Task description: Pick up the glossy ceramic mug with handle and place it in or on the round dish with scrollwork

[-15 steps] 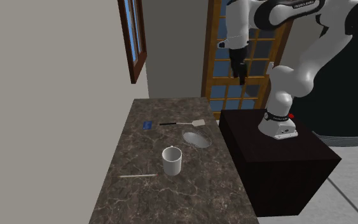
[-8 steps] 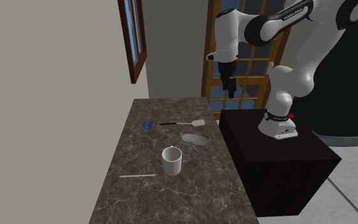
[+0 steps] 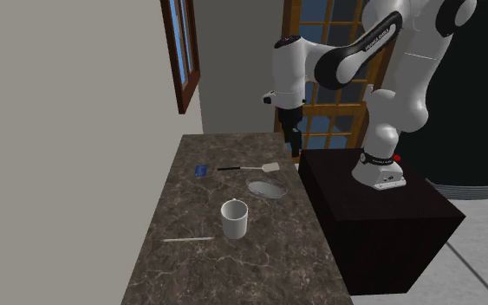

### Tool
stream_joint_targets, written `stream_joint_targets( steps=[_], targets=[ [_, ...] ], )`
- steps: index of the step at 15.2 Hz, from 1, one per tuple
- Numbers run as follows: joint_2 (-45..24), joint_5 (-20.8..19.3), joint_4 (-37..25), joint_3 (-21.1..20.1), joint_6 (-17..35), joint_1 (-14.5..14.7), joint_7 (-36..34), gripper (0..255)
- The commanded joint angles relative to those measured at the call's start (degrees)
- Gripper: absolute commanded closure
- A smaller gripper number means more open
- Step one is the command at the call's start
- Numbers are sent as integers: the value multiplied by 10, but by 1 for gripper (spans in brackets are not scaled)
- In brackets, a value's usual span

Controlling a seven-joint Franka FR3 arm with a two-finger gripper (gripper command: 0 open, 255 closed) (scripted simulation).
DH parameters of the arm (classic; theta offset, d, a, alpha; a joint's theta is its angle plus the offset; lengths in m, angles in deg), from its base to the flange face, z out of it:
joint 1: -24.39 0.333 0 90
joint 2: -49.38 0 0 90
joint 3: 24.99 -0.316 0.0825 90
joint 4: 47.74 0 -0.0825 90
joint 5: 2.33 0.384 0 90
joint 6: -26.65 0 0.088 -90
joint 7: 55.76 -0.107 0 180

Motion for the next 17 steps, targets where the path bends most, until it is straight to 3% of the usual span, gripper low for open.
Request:
stream_joint_targets(
  steps=[1, 9, 17],
  targets=[
    [-39, -9, -22, -11, 23, 5, -16, 0],
    [-211, -73, -153, -31, 75, 33, -77, 0],
    [-387, -139, -336, -24, 77, 85, -122, 0]
  ],
)
